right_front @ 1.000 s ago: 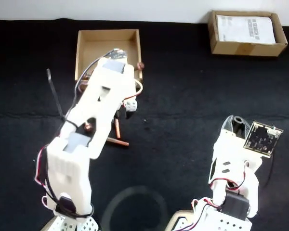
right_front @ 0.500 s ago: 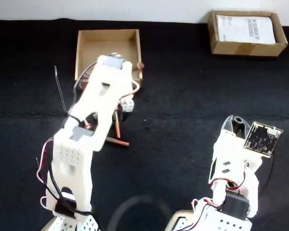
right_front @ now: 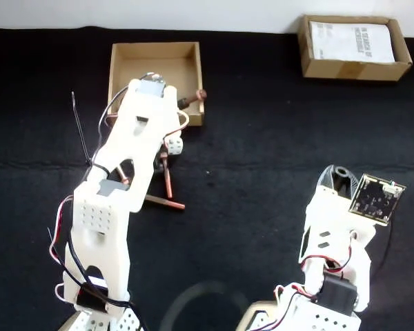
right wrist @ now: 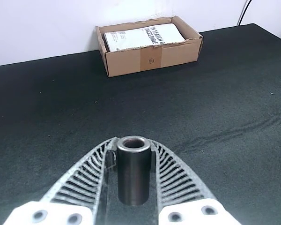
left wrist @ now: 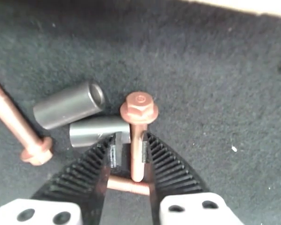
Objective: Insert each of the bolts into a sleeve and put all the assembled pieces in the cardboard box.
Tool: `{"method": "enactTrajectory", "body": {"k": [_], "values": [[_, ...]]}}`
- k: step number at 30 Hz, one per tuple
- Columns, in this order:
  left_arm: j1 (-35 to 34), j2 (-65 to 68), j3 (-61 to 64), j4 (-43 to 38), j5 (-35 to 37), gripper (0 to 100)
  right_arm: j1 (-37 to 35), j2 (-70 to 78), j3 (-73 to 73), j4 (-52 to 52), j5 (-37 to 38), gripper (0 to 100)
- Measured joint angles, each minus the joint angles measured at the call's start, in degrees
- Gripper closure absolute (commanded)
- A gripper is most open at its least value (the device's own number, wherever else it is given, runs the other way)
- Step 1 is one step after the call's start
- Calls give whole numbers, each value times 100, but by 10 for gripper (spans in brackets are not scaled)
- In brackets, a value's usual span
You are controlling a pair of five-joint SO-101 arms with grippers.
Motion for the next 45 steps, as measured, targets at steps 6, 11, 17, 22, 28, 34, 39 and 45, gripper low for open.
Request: {"method": "enactTrajectory", "body": {"k": [6, 11, 17, 22, 28, 34, 39, 45], "values": [[-18, 18, 0, -290, -185, 905, 0, 0, 0, 0, 0, 991], [88, 35, 18, -352, -299, 905, 0, 0, 0, 0, 0, 991], [554, 35, 501, -193, -299, 906, 0, 0, -79, 0, 0, 991], [993, 26, 888, -237, -299, 992, 0, 0, -308, 0, 0, 991], [914, 26, 800, -202, -290, 983, 0, 0, -352, 0, 185, 991], [325, 53, 809, -369, -299, 982, 0, 0, -352, 0, 316, 991], [220, 88, 791, -404, -448, 904, 0, 0, -396, 0, 316, 991], [246, 44, 835, -369, -536, 867, 0, 0, -554, 0, 316, 991]]}}
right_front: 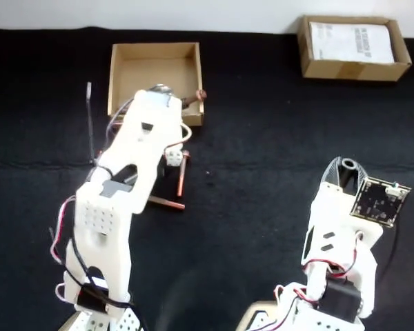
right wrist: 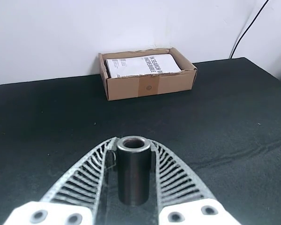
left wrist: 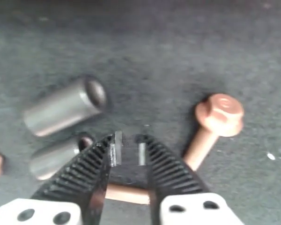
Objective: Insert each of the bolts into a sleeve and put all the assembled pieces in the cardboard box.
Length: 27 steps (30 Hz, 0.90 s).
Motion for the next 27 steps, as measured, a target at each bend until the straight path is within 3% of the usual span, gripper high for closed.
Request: {"method": "enactTrajectory", "body": {"k": [9, 14, 27], "values": [[26, 26, -580, 624, -9, 867, 0, 0, 0, 0, 18, 991], [413, 44, -1204, 967, 0, 867, 0, 0, 0, 0, 18, 990], [633, 44, -1398, 1002, 0, 866, 0, 0, 0, 0, 264, 990]]}}
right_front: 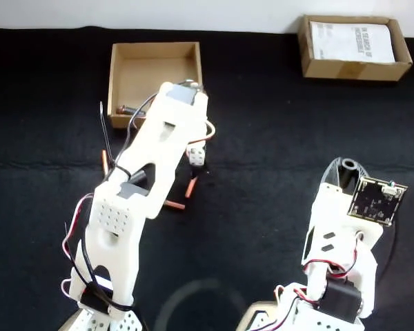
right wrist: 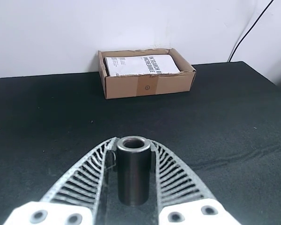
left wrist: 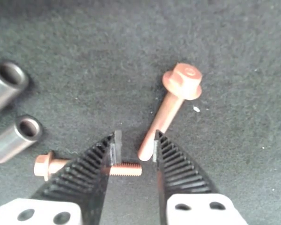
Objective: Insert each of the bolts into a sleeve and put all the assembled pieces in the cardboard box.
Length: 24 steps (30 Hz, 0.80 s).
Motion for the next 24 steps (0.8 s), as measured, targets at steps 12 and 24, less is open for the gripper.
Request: {"method": "enactTrajectory", "body": {"k": [12, 24], "values": [[53, 0, -422, 255, 0, 864, 0, 0, 0, 0, 0, 990], [325, 0, -422, 0, -431, 864, 0, 0, 0, 0, 0, 990]]}}
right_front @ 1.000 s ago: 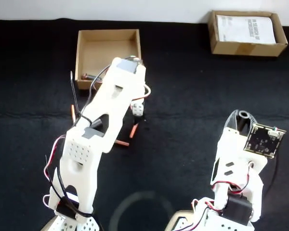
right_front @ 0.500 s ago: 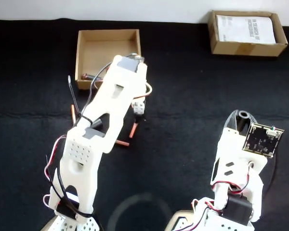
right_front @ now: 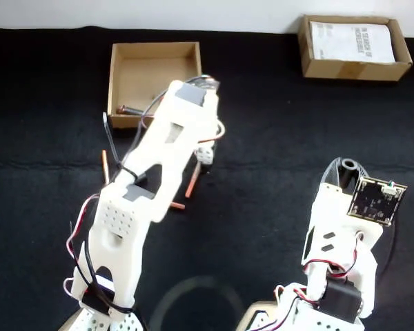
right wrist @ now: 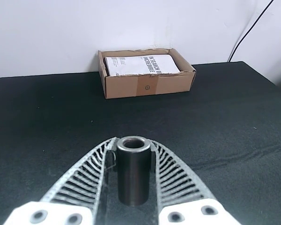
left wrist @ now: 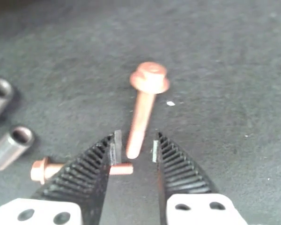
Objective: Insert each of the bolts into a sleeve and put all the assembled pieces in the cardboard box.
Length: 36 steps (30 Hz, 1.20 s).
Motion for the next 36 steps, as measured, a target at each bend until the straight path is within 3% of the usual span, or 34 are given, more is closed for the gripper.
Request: {"method": "enactTrajectory", "body": {"k": [17, 22, 27, 36], "values": [[0, 835, -132, -440, -220, 868, 0, 0, 0, 0, 0, 990], [9, 976, -176, -475, -220, 996, 0, 0, 0, 0, 0, 990], [44, 985, -149, -642, -220, 992, 0, 0, 62, 0, 0, 990], [18, 1143, -1240, -554, -220, 992, 9, 0, 642, 0, 0, 990]]}}
